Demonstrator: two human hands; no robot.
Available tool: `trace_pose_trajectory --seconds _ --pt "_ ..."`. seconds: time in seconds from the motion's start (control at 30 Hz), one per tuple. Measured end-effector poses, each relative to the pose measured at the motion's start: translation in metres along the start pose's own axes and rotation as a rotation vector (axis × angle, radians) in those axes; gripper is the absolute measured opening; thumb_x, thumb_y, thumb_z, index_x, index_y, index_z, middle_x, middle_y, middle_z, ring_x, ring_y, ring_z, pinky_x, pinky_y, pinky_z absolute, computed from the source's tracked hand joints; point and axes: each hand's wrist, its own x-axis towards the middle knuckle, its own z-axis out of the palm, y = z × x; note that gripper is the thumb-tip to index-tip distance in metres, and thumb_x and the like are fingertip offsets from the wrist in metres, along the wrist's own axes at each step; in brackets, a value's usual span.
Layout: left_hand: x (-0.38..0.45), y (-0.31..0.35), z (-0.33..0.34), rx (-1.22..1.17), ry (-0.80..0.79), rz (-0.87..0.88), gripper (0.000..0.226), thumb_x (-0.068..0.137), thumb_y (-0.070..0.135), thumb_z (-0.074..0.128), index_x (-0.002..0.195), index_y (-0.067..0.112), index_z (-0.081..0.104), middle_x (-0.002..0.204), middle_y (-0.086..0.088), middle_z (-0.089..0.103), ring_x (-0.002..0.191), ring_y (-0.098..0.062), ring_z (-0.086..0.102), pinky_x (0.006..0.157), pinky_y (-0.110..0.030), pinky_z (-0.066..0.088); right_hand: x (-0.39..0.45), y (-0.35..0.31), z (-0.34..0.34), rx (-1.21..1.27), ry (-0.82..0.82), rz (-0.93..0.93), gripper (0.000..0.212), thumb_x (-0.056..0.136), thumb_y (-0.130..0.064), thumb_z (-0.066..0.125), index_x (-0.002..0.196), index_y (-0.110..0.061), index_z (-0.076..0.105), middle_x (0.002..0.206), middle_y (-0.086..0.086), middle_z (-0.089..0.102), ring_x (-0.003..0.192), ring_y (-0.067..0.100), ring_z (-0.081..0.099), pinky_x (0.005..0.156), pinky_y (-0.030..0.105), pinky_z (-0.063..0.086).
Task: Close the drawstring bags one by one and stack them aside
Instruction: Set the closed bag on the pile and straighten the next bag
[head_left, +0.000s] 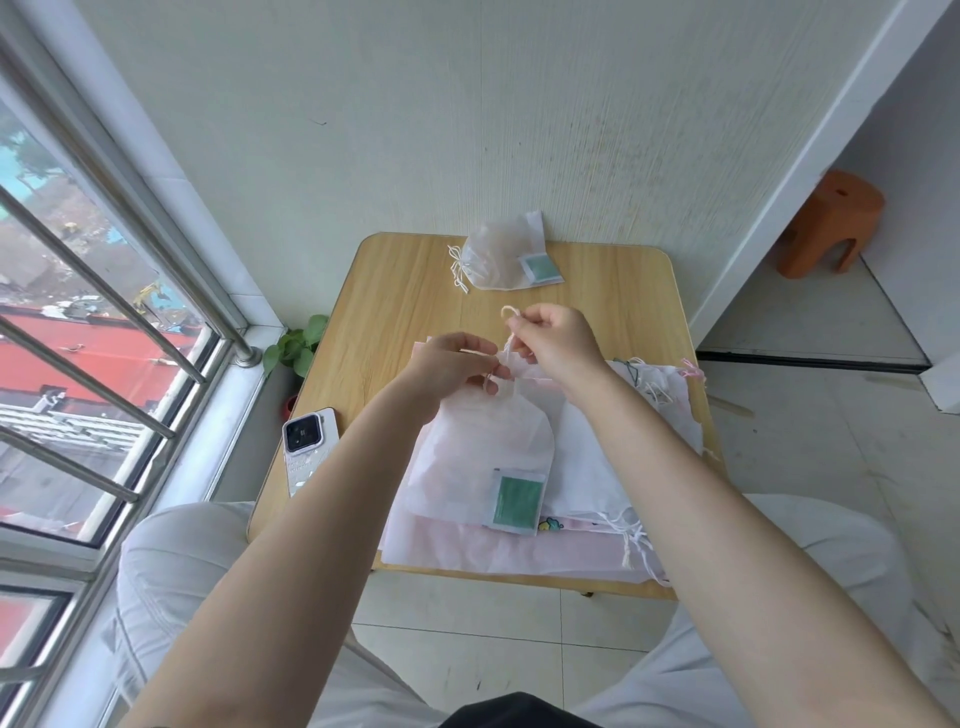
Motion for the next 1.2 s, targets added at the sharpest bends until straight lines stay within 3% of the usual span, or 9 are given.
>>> trace_pose_trajectory --seconds 0.17,0.3,0.43,0.5,0.73,0.83,0.93,1.03,1.2 --pt "-0.001 0.003 0.003 0.217 -0.172 0.058 0.013 0.09 0.0 0.058 0.098 0.005 0.067 0.085 -0.008 0.073 0.064 -0.016 0.054 0.06 -0.016 0.047 -0.003 -0.01 0.004 0.002 -0.056 -0.098 0.011 0.089 -0.02 0.066 0.085 -0.013 0.073 0.077 -0.004 0.067 0.077 0.013 0.063 0.075 0.029 0.053" --pt "-0.007 0.006 0.004 0.229 -0.279 0.091 0.018 0.096 0.016 0.058 0.092 0.008 0.073 0.082 -0.007 0.068 0.065 -0.014 0.051 0.067 -0.02 0.043 -0.007 -0.011 0.007 0.025 -0.162 -0.065 0.014 0.092 -0.019 0.063 0.084 -0.01 0.07 0.071 0.009 0.064 0.05 0.02 0.054 0.042 0.024 0.039" --pt "-0.006 0.004 0.001 0.141 -0.248 0.135 0.026 0.1 0.019 0.052 0.085 0.007 0.07 0.077 -0.008 0.064 0.062 -0.014 0.049 0.066 -0.025 0.039 -0.007 -0.01 0.005 0.046 -0.232 0.019 0.041 0.099 -0.032 0.051 0.093 0.005 0.066 0.052 0.003 0.053 0.045 0.022 0.051 0.048 0.027 0.041" --pt "-0.005 0.001 -0.001 0.088 -0.227 0.128 0.027 0.101 0.019 0.051 0.085 0.005 0.068 0.076 -0.009 0.062 0.061 -0.015 0.048 0.066 -0.026 0.038 -0.006 -0.008 0.001 -0.01 -0.246 0.093 0.048 0.1 -0.041 0.044 0.094 0.001 0.067 0.054 0.002 0.055 0.047 0.02 0.051 0.045 0.025 0.037" --pt "-0.002 -0.005 -0.001 0.207 0.04 0.05 0.028 0.099 0.02 0.052 0.098 0.0 0.072 0.071 -0.006 0.067 0.057 -0.014 0.054 0.065 -0.02 0.047 -0.006 -0.011 -0.02 -0.357 -0.308 0.149 0.026 0.089 -0.029 0.058 0.069 -0.014 0.066 0.051 -0.003 0.047 0.04 0.012 0.033 0.045 0.022 0.026" --pt "0.0 -0.005 0.0 0.2 0.114 0.046 0.025 0.096 0.018 0.057 0.096 0.0 0.073 0.073 -0.005 0.07 0.057 -0.012 0.057 0.061 -0.015 0.049 -0.009 -0.014 -0.02 -0.36 -0.358 0.129 0.022 0.084 -0.03 0.07 0.082 -0.008 0.072 0.047 -0.012 0.046 0.044 0.008 0.036 0.044 0.021 0.026" --pt "0.0 -0.003 -0.002 0.218 0.136 0.055 0.02 0.091 0.021 0.064 0.091 0.004 0.076 0.07 -0.003 0.07 0.054 -0.005 0.055 0.057 -0.01 0.046 -0.01 -0.013 -0.015 -0.365 -0.405 0.097 0.023 0.085 -0.028 0.071 0.091 -0.005 0.071 0.06 -0.004 0.051 0.049 0.009 0.039 0.045 0.022 0.027" --pt "0.0 -0.002 -0.007 0.222 0.086 0.055 0.017 0.086 0.025 0.072 0.087 0.009 0.079 0.076 -0.009 0.07 0.064 -0.01 0.056 0.07 -0.02 0.047 -0.011 -0.011 -0.009 -0.369 -0.427 0.104 0.012 0.083 -0.02 0.071 0.084 -0.008 0.068 0.064 0.002 0.055 0.048 0.012 0.04 0.043 0.02 0.029" --pt "-0.001 0.0 -0.013 0.19 0.007 0.065 0.013 0.079 0.008 0.076 0.091 0.01 0.079 0.079 -0.012 0.069 0.074 -0.019 0.06 0.087 -0.036 0.051 -0.01 -0.007 -0.006 -0.376 -0.443 0.098 0.013 0.081 -0.02 0.073 0.077 -0.009 0.068 0.067 0.003 0.061 0.055 0.015 0.052 0.052 0.026 0.039"
